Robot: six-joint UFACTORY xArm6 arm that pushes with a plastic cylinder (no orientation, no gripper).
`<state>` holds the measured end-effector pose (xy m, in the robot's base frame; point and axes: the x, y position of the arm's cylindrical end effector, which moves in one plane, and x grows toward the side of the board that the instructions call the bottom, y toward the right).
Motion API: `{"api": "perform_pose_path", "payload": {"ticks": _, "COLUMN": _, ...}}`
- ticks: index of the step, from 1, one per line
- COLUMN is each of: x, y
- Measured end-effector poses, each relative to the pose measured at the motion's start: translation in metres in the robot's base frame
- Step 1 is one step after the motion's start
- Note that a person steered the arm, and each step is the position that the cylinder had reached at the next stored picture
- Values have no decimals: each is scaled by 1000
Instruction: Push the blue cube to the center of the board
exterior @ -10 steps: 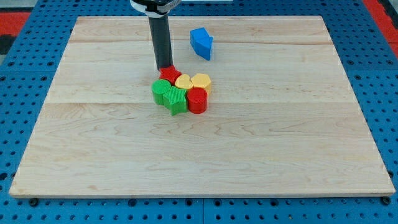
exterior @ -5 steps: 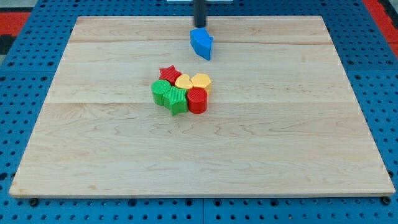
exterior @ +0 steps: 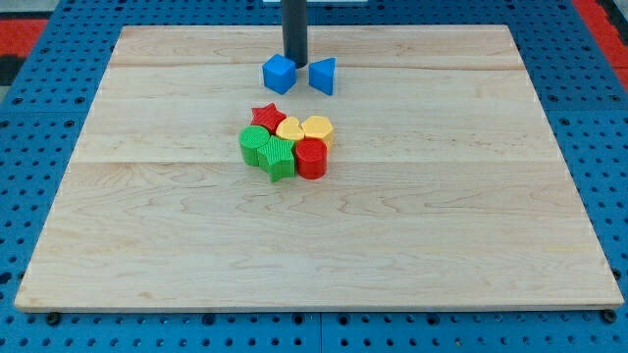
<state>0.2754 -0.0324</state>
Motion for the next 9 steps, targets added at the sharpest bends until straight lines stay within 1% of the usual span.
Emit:
{"api": "perform_pose_path", "payload": {"ticks": 1, "x": 16, "y": -21}}
{"api": "perform_pose_path", "payload": {"ticks": 2, "x": 16, "y": -55}}
{"api": "perform_pose_path", "payload": {"ticks": 3, "x": 13, "y": -75}}
{"api": "perform_pose_path", "payload": {"ticks": 4, "x": 22, "y": -100}}
{"api": "perform_pose_path", "payload": {"ticks": 5, "x": 39, "y": -98}}
{"api": "perform_pose_path", "payload": {"ticks": 6, "x": 39, "y": -88}}
{"api": "perform_pose_path", "payload": {"ticks": 8, "x": 31, "y": -29}}
{"api": "perform_pose_path", "payload": {"ticks": 9, "x": 34, "y": -26}}
